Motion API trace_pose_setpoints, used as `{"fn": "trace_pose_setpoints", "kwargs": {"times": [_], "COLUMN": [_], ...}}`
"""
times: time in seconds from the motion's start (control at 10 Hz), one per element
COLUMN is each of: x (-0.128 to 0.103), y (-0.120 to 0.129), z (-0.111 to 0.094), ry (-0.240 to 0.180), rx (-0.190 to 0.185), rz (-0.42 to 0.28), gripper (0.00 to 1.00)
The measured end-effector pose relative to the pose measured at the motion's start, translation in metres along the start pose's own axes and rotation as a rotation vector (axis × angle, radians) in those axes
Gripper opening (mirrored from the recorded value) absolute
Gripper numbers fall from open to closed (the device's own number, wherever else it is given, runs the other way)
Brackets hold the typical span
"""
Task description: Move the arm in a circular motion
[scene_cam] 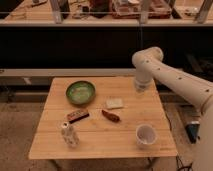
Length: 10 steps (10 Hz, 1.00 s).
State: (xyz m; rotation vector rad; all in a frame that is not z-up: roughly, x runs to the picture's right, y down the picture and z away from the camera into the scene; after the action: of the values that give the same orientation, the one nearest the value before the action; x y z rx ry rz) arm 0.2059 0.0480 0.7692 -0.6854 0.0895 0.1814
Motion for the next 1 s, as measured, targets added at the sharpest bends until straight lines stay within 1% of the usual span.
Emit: {"fn": "trace_pose_setpoints", "kwargs": {"times": [0.1, 0.2, 0.3, 0.5, 0.7, 0.8, 0.9, 1.0], "x": [0.01, 0.015, 0.012, -0.006, -0.046, -0.067, -0.093, -0.138], "y": [0.019, 0.047, 0.078, 0.123, 0.17, 0.185, 0.203, 0.222], "z": [-0.005, -0.01, -0.016, -0.024, -0.034, -0.038, -0.043, -0.053], "ry": [0.008, 0.014, 0.005, -0.029, -0.086, -0.113, -0.146, -0.2], "rx": [-0.012, -0.026, -0.035, -0.048, -0.068, -0.078, -0.091, -0.107], "rz": [-0.001, -0.008, -0.019, -0.05, -0.105, -0.136, -0.177, -0.253], "gripper": [0.0, 0.0, 0.0, 0.0, 0.0, 0.0, 0.0, 0.0]}}
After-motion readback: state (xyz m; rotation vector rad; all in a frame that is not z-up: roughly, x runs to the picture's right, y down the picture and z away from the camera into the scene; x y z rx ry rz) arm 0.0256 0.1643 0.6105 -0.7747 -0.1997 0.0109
